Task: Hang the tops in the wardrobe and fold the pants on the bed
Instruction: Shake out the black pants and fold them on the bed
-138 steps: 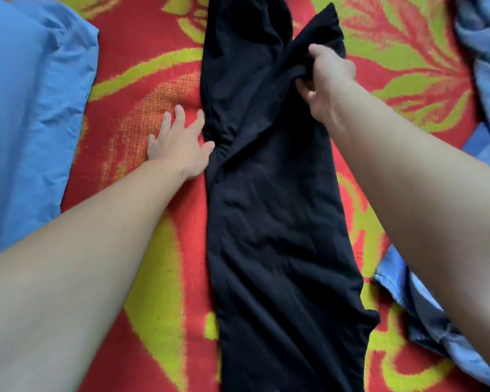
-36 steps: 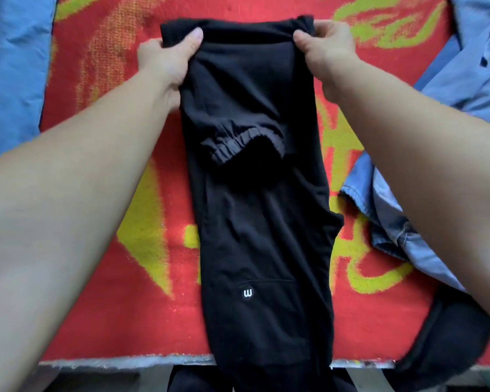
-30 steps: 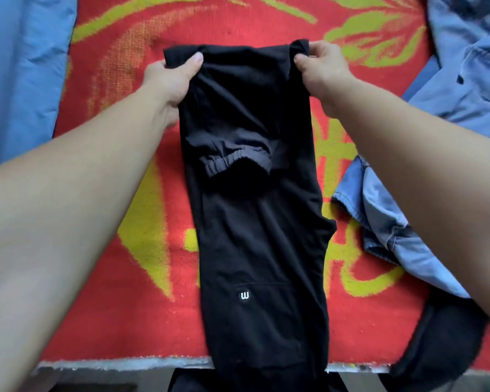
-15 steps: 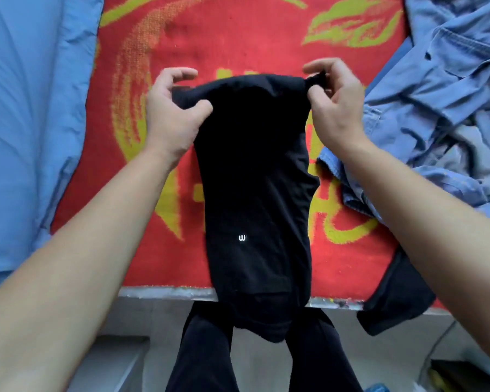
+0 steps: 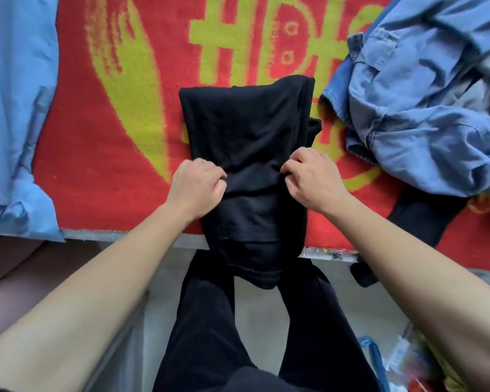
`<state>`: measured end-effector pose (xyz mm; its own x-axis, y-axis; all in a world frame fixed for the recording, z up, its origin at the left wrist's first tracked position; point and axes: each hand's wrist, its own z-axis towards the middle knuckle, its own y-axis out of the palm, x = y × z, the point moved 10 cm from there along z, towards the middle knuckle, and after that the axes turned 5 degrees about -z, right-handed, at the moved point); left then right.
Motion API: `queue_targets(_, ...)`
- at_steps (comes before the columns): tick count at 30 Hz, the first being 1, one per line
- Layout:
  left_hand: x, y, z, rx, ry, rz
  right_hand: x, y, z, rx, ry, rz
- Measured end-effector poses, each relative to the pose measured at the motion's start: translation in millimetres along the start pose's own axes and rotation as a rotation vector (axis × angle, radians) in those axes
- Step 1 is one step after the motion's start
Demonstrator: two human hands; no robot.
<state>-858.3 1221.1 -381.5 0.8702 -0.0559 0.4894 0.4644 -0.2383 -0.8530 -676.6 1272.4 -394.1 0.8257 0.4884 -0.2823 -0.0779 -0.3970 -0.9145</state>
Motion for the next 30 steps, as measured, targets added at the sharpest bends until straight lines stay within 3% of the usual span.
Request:
queue_targets(3,3.1,-30.3,20.0,0.253,0.058,0.056,-11.1,-41.8,13.6,0.357,-0.019,-0.057)
queue_targets(6,-10.6,-28.4,50.1,0.348,-0.051,0.104,-11.7,-30.6,47.5,0.311,0.03,-0.195)
queue_targets(10,-53.7,34.2,77.5,0.094,-0.235,0.271,24.2,32.8,79.4,0.01,0.133,-0.3)
queue_targets(13,-69.6,57.9,82.6,0.041,-0.263,0.299,38.1,50.0,86.7,-0.015,0.154,-0.247)
queue_targets(18,-73.3,22.6,112.4,-0.08,-0.183,0.191,49.1,3.0,116.4,-0.045,0.084,-0.099)
queue_targets(22,-83.0,-5.5,165.6,-0.414,-0.191,0.19,61.8,-13.9,172.0,-0.38,0.069,-0.136)
queue_targets(25,-63.2,-10.7,179.9,-0.601,-0.155,0.159,55.0,-19.6,188.0,-0.533,0.02,-0.253)
queue_targets(28,-55.8,-37.6,198.5,-0.603,-0.197,0.093,59.6,-53.6,200.8,-0.531,0.043,-0.196)
queue_targets(30,-52.4,-66.5,222.0,-0.526,-0.183,0.096,69.4,-86.6,214.9,-0.442,0.065,-0.161)
